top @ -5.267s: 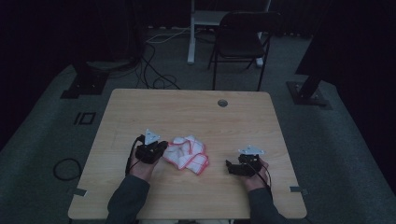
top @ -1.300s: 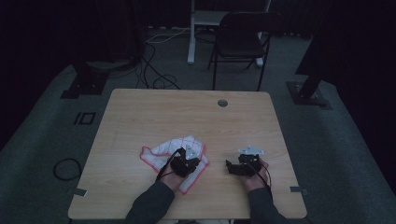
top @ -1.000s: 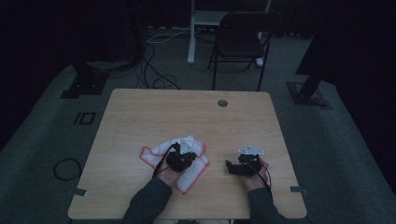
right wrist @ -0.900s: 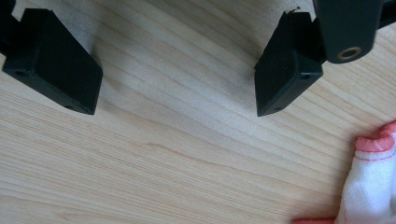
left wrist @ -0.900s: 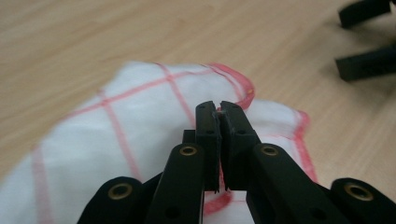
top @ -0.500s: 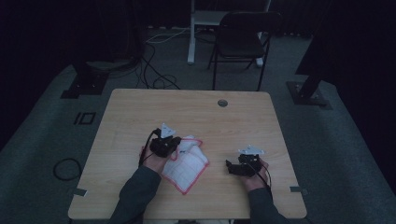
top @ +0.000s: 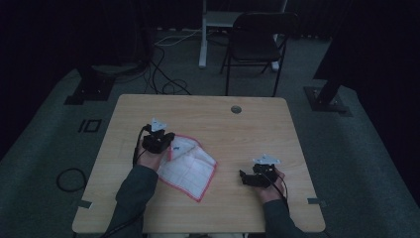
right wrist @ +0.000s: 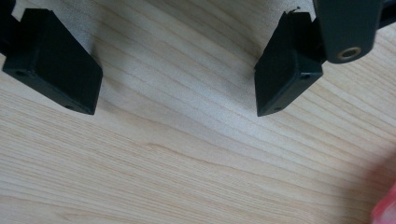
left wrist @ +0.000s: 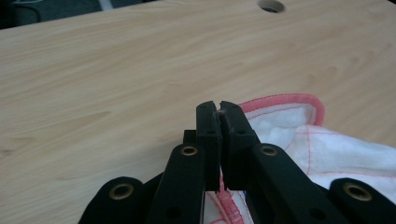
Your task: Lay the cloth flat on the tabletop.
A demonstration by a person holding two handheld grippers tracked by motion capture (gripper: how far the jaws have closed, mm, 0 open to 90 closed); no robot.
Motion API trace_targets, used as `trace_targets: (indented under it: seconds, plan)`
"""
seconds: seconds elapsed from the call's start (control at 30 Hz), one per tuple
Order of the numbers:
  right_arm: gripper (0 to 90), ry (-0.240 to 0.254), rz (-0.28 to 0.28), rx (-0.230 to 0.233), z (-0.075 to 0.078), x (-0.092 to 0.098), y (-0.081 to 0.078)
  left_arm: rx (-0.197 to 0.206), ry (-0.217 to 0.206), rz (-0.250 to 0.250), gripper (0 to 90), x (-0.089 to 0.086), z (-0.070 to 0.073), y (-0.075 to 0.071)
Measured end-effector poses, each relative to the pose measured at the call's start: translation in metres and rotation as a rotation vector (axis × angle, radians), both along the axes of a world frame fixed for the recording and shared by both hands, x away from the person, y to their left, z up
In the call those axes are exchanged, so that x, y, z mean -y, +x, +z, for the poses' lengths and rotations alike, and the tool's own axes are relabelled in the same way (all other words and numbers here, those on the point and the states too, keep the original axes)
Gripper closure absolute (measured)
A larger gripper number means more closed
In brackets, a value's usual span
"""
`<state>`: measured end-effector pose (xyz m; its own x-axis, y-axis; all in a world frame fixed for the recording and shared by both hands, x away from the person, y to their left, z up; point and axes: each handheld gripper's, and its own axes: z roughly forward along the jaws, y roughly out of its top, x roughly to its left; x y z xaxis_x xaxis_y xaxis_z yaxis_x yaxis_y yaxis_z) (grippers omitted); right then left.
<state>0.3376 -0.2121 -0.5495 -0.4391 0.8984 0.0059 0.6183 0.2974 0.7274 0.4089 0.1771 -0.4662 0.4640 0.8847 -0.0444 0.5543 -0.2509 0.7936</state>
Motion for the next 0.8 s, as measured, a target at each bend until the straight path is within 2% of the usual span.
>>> trace_targets:
  seconds: [0.17, 0.27, 0.3, 0.43, 0.5, 0.6, 0.7, 0.8]
  plan:
    - [15.4, 0.001, 0.000, 0.000, 0.000, 0.000, 0.000, -0.004, -0.014, 0.061, 87.9, -0.022, 0.003, 0.006]
    - [21.1, 0.006, 0.001, 0.007, 0.000, 0.000, 0.000, -0.019, -0.015, 0.093, 87.9, -0.035, 0.000, 0.009]
    - [23.3, 0.006, 0.003, 0.010, 0.001, -0.001, -0.001, -0.024, -0.019, 0.104, 87.9, -0.038, -0.001, 0.009]
    - [41.4, 0.010, 0.017, 0.006, 0.004, -0.007, -0.002, -0.038, -0.018, 0.125, 87.9, -0.048, -0.005, 0.010]
    - [45.2, 0.032, 0.044, -0.002, 0.006, -0.014, -0.002, -0.042, -0.020, 0.129, 87.9, -0.050, -0.006, 0.011]
    - [47.3, 0.026, 0.102, 0.023, 0.010, -0.029, -0.006, -0.044, -0.019, 0.132, 87.8, -0.050, -0.007, 0.011]
    - [48.5, 0.041, 0.150, 0.046, 0.015, -0.048, -0.008, -0.047, -0.020, 0.131, 87.8, -0.050, -0.007, 0.012]
    - [48.5, 0.049, 0.200, 0.045, 0.014, -0.067, -0.008, -0.047, -0.019, 0.131, 87.8, -0.050, -0.007, 0.012]
